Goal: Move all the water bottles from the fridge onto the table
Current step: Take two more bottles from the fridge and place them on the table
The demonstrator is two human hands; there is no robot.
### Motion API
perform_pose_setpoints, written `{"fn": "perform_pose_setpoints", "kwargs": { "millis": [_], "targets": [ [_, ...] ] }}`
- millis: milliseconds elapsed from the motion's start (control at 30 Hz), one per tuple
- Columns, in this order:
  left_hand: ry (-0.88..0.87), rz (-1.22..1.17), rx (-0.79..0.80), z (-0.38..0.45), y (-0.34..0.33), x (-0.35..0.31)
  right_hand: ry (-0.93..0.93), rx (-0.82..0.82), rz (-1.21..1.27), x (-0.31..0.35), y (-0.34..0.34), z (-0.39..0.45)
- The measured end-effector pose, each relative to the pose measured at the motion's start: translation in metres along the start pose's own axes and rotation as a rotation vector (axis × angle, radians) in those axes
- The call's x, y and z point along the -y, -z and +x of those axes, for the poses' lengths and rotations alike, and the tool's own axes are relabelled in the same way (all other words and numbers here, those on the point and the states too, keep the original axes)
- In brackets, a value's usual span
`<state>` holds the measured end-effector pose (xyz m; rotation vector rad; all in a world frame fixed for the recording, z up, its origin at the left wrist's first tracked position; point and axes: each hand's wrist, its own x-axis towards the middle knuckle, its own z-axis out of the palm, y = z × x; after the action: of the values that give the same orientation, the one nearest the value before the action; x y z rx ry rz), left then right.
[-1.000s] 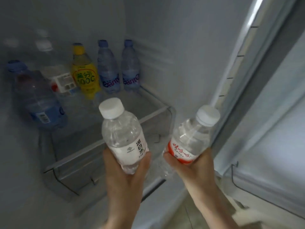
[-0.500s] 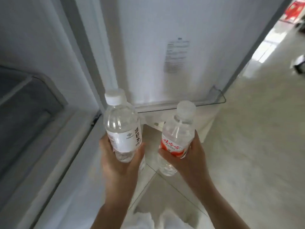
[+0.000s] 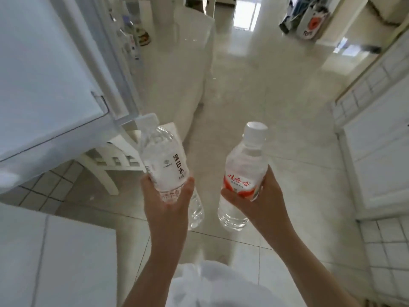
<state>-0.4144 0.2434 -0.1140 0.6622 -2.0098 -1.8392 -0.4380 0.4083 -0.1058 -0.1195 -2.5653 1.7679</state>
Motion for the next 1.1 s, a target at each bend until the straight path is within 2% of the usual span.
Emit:
{"fn": "perform_pose_setpoints", "kwargs": {
  "millis": [200, 333, 667, 833, 1100],
  "targets": [
    [0.022, 0.060, 0.112, 0.004, -0.094, 0.001, -0.149, -0.052, 0.054, -0.042, 0.072, 0.052],
    [0.073, 0.102, 0.162, 0.027, -0.133, 0.007, -0.211, -0.070, 0.103, -0.058, 0.087, 0.091],
    [0.010, 0.177, 0.248, 0.179, -0.238, 0.000, -0.245, -0.072, 0.128, -0.062, 0.077, 0.262],
    [-0.037, 0.216, 0.233, 0.260, -0.280, -0.017, -0.237, -0.082, 0.094, -0.048, 0.068, 0.349],
    [0.002, 0.220, 0.152, 0.358, -0.345, -0.018, -0.226, -0.002, 0.034, -0.044, 0.055, 0.477]
  ]
}}
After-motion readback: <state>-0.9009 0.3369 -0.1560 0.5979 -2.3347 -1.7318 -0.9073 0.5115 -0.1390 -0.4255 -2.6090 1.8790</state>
